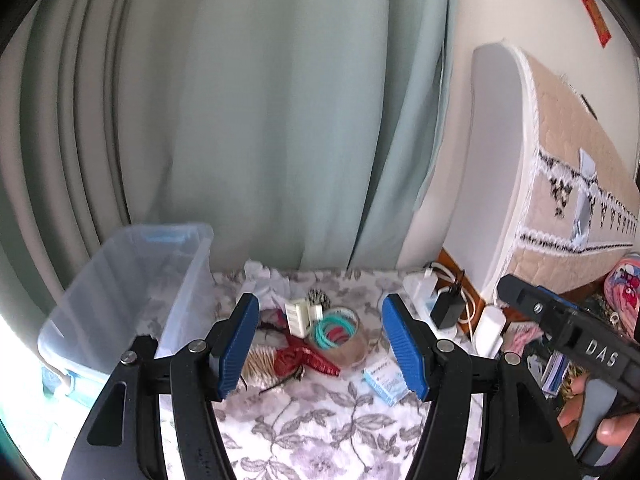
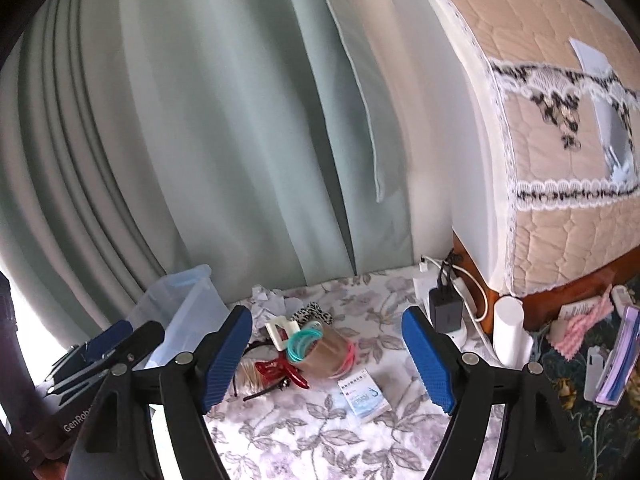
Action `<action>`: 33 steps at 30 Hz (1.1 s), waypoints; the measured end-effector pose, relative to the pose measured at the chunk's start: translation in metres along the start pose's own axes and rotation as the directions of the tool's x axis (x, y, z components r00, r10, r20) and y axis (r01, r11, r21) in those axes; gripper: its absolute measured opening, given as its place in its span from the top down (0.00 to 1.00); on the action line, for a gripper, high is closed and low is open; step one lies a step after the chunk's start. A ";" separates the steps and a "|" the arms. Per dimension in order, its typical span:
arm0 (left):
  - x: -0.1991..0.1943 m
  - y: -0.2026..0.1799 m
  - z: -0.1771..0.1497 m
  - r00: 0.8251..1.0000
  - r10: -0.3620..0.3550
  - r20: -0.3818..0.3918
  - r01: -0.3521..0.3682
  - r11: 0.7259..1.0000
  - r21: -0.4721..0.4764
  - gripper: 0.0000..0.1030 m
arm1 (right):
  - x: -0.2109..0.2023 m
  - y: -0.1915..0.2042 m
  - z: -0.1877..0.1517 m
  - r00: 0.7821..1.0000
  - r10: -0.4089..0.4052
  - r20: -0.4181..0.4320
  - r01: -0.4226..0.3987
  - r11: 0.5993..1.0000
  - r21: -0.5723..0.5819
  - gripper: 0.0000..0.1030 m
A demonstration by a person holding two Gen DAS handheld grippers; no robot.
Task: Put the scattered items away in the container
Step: 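Move both tools back toward the remaining items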
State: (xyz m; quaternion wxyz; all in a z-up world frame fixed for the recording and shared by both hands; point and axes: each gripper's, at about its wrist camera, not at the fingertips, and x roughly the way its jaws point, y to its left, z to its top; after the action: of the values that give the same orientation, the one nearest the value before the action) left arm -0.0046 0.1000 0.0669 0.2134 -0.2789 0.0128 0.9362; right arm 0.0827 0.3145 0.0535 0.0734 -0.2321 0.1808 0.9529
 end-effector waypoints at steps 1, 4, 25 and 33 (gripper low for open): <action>0.004 0.000 -0.003 1.000 0.006 -0.014 -0.006 1.000 -0.003 0.36 | 0.004 -0.003 -0.003 1.000 0.000 -0.009 0.000 1.000 0.005 0.22; 0.016 0.003 -0.012 0.999 0.012 -0.050 -0.013 1.000 -0.013 0.36 | 0.017 -0.010 -0.013 0.999 -0.015 -0.048 0.015 1.000 0.008 0.22; 0.134 0.027 -0.077 0.952 0.002 -0.306 -0.030 0.996 -0.086 0.35 | 0.142 -0.044 -0.106 0.890 -0.100 -0.445 0.087 0.995 -0.051 0.22; 0.172 0.032 -0.083 0.939 -0.037 -0.341 0.001 0.995 -0.104 0.36 | 0.169 -0.046 -0.118 0.870 -0.119 -0.479 0.090 0.992 -0.084 0.22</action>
State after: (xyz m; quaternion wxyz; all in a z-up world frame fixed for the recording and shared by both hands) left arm -0.1043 0.1271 -0.0975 0.2025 -0.4479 -0.0008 0.8708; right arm -0.0073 0.3220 -0.1376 0.0707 -0.4739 0.1523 0.8644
